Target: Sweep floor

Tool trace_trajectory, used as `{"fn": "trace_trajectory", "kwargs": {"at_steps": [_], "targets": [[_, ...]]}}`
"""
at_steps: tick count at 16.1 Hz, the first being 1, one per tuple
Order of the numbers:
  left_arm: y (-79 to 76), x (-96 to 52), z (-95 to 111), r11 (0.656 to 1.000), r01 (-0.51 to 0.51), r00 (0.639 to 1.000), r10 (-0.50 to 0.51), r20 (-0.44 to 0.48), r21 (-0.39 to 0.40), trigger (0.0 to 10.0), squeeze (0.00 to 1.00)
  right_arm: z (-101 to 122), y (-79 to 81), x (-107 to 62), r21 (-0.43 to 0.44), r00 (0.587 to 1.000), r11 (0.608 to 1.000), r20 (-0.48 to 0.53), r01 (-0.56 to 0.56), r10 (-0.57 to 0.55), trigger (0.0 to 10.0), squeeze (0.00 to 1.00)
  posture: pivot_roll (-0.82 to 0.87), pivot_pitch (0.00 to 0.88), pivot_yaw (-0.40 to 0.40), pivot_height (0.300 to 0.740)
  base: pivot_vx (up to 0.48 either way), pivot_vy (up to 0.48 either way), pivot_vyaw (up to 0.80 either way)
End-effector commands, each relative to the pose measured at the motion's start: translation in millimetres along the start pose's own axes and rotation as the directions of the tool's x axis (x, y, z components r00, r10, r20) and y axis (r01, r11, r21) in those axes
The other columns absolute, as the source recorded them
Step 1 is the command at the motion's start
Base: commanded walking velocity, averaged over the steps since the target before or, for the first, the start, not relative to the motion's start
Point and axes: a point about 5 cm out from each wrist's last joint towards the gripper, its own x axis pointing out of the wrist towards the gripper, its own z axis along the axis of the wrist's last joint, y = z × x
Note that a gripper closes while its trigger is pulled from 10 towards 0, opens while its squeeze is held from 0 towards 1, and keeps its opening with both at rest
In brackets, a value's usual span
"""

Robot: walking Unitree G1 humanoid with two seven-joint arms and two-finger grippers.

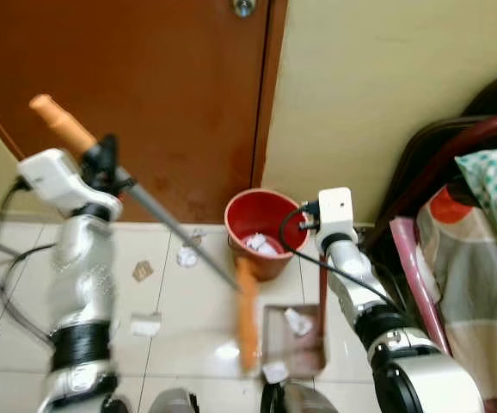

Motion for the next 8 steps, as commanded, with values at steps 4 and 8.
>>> {"fn": "trace_trajectory", "kwargs": {"at_steps": [4, 8], "targets": [[8.2, -20.2, 3.3, 0.988, 0.069, 0.998, -0.066, -0.024, 0.137, 10.0, 0.00, -10.3, 3.3, -4.2, 0.081, 0.996, 0.994, -0.049, -0.073, 0.077, 10.0, 0.00, 0.09, 0.106, -0.040, 0.740, 0.000, 0.000, 0.00], [4.7, -53.6, -31.9, 0.962, 0.136, 0.981, -0.097, -0.169, 0.237, 10.0, 0.00, -1.0, 0.3, -11.3, 0.194, 0.983, 0.964, 0.060, -0.184, 0.176, 10.0, 0.00, 0.09, 0.107, -0.034, 0.740, 0.000, 0.000, 0.00]]}}
